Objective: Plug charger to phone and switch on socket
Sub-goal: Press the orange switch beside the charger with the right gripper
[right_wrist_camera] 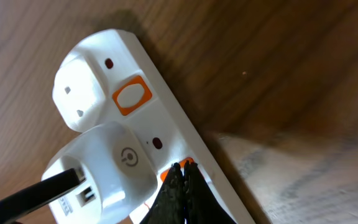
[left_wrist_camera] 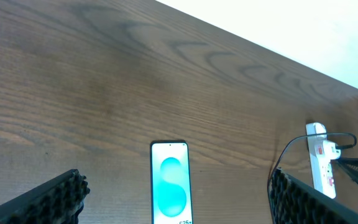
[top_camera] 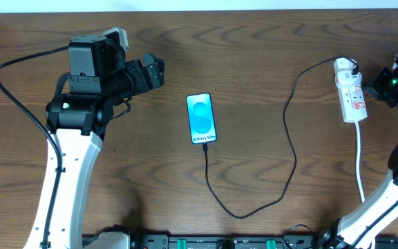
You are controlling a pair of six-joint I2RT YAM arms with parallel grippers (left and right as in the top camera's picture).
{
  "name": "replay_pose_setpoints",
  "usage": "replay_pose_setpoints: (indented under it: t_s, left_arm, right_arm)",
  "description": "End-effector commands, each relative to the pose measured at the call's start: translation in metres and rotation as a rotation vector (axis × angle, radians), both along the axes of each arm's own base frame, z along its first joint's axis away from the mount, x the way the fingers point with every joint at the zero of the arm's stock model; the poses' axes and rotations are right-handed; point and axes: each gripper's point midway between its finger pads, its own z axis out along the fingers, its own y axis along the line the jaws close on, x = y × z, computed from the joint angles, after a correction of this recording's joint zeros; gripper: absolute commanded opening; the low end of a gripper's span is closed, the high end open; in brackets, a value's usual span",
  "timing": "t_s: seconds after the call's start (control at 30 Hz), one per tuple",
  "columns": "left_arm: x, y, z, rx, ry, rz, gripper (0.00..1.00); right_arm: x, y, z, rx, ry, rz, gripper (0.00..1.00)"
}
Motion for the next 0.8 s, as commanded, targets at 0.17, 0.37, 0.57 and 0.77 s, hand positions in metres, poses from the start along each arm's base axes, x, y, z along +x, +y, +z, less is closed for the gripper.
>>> replay_pose_setpoints:
  t_s: [0.17, 0.37, 0.57, 0.77]
  left_arm:
    - [0.000, 0.002, 0.000, 0.014, -0.004, 0.000, 0.96]
    - [0.000, 0.002, 0.000, 0.014, -0.004, 0.000, 0.96]
    - [0.000, 0.002, 0.000, 0.014, -0.004, 0.000, 0.96]
    - [0.000, 0.002, 0.000, 0.014, -0.004, 0.000, 0.96]
  right_arm:
    - [0.011, 0.009, 0.003, 0.009, -0.035, 0.027, 0.01]
    - [0.011, 0.009, 0.003, 0.010, -0.034, 0.027, 0.01]
    - [0.009, 0.014, -0.001, 0.017, -0.023, 0.034, 0.01]
    - [0.010, 0.021, -0.002, 0.013, -0.015, 0.046, 0.01]
